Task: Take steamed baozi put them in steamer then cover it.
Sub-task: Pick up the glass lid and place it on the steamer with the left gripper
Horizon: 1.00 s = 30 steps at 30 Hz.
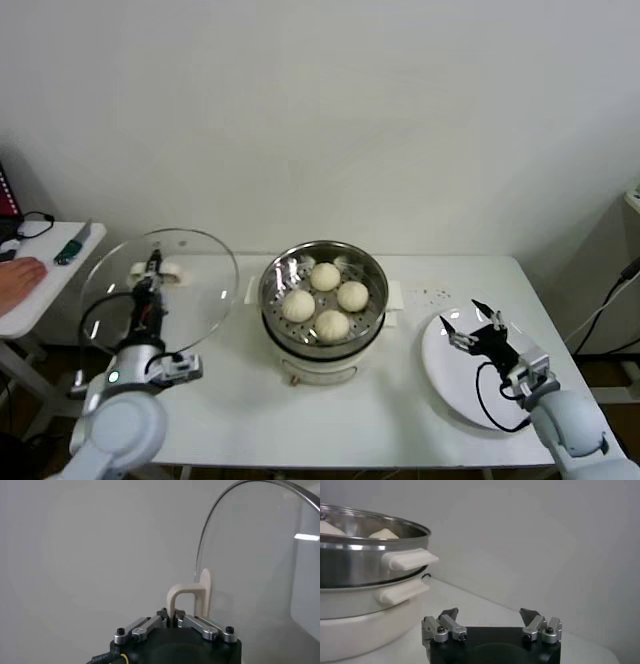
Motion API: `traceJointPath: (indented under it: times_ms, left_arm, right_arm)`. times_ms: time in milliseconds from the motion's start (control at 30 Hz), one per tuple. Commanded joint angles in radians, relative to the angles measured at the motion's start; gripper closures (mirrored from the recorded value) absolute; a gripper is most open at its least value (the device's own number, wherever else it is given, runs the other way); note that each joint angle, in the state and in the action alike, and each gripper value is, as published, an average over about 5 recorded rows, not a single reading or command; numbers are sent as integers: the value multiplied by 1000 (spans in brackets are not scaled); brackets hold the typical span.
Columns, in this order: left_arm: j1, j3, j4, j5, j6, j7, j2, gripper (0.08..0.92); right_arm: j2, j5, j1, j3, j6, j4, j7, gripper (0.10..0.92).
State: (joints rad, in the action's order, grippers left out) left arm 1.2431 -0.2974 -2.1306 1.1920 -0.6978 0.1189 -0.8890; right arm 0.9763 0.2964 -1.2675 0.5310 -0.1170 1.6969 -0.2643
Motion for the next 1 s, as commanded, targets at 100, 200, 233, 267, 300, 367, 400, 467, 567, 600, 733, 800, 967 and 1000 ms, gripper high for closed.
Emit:
traceJointPath:
  times_ms: [100, 200, 233, 267, 300, 367, 400, 467, 567, 600, 733, 800, 967, 1000]
  left_arm:
    - [-432, 391, 86, 180, -88, 299, -159, 850]
    - [-483, 447, 149, 218, -88, 311, -228, 850]
    - [-496, 464, 172, 232, -88, 313, -249, 850]
    - [-508, 477, 192, 243, -88, 315, -269, 850]
    - [-518, 489, 216, 253, -88, 316, -290, 850]
    - [-526, 501, 251, 270, -88, 316, -332, 850]
    - [-526, 503, 264, 278, -88, 313, -353, 850]
    - [-519, 502, 286, 295, -88, 305, -395, 850]
    - [-496, 498, 307, 314, -88, 295, -449, 850]
    - [-488, 498, 312, 320, -88, 292, -465, 850]
    - [-457, 503, 331, 334, -88, 272, -512, 850]
    - [-443, 504, 341, 333, -88, 251, -530, 850]
    - [-401, 502, 352, 329, -88, 196, -569, 850]
    - [-393, 503, 354, 329, -88, 189, -574, 850]
  right_arm:
    - [21, -23, 48, -23, 2, -43, 5, 203]
    - [27, -26, 41, -9, 5, -47, 7, 203]
    - [28, -27, 37, -1, 7, -48, 7, 203]
    - [29, -27, 32, 7, 8, -49, 6, 203]
    - [30, -27, 26, 17, 11, -49, 5, 203]
    - [32, -28, 10, 37, 17, -49, 2, 203]
    - [33, -29, 2, 46, 20, -50, 1, 203]
    - [37, -32, -13, 64, 25, -50, -3, 203]
    - [42, -36, -29, 82, 31, -51, -7, 203]
    - [42, -38, -33, 87, 33, -51, -9, 203]
    - [44, -43, -41, 98, 39, -56, -12, 203]
    - [44, -44, -42, 100, 41, -60, -12, 203]
    - [46, -47, -41, 103, 47, -69, -15, 203]
    - [47, -49, -40, 103, 48, -72, -16, 203]
